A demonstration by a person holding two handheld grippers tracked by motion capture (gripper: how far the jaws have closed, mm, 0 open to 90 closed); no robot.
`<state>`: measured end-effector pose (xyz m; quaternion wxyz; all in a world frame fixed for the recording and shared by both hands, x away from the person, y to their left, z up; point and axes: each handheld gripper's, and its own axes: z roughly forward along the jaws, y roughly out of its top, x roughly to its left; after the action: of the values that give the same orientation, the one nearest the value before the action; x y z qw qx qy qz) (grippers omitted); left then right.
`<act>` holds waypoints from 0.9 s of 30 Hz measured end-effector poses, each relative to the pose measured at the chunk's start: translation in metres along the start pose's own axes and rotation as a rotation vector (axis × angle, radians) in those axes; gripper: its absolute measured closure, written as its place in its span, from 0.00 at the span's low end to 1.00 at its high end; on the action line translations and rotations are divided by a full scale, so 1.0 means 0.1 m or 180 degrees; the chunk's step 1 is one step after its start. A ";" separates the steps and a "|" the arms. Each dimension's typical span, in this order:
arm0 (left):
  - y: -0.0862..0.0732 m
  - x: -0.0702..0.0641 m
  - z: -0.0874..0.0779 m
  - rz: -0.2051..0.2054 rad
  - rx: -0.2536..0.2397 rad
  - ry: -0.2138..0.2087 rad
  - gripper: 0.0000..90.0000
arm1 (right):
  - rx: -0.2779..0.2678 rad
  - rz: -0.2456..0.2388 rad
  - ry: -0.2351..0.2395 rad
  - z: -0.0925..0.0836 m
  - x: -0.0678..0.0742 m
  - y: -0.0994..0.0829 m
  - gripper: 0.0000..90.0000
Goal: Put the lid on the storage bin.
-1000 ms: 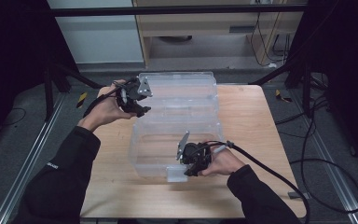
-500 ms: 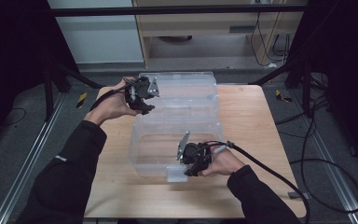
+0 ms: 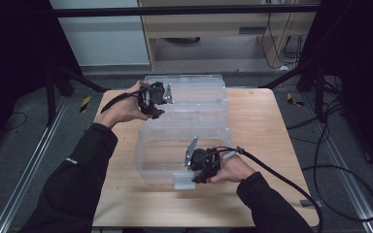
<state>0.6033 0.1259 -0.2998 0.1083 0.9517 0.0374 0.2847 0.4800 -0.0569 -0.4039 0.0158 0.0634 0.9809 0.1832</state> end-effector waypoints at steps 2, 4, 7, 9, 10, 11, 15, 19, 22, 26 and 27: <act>0.01 0.00 0.02 0.0032 0.0015 0.0000 0.59 | -0.0003 0.0005 0.0004 0.00 0.00 0.00 0.73; 0.02 -0.01 0.04 0.0074 0.0030 -0.0005 0.60 | -0.0010 0.0010 0.0003 0.00 0.00 0.00 0.73; 0.04 -0.01 0.06 0.0107 0.0042 -0.0019 0.63 | -0.0022 0.0008 0.0007 0.00 0.00 -0.01 0.73; 0.05 -0.02 0.08 0.0134 0.0050 -0.0028 0.64 | -0.0022 0.0016 0.0009 0.00 0.00 -0.01 0.73; 0.06 -0.02 0.08 0.0138 0.0059 -0.0036 0.65 | -0.0023 0.0014 0.0007 0.00 0.00 -0.01 0.73; 0.07 -0.02 0.09 0.0157 0.0051 -0.0030 0.66 | -0.0023 0.0015 0.0008 0.00 0.00 -0.01 0.73; 0.11 -0.02 0.10 0.0209 0.0079 -0.0053 0.70 | -0.0033 0.0001 0.0004 0.00 0.00 -0.01 0.73; 0.14 -0.04 0.12 0.0248 0.0110 -0.0085 0.77 | -0.0038 0.0002 0.0006 0.00 0.00 -0.01 0.73; 0.16 -0.04 0.13 0.0279 0.0154 -0.0107 0.79 | -0.0035 0.0011 0.0001 0.00 0.01 -0.01 0.73; 0.17 -0.05 0.14 0.0285 0.0175 -0.0122 0.82 | -0.0031 0.0002 -0.0012 0.00 0.00 -0.01 0.73; 0.17 -0.05 0.14 0.0291 0.0178 -0.0124 0.82 | -0.0033 0.0004 -0.0011 0.00 0.00 -0.01 0.73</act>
<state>0.6071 0.1057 -0.3102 0.0693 0.9605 -0.0003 0.2696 0.4796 -0.0579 -0.4041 0.0178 0.0642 0.9799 0.1882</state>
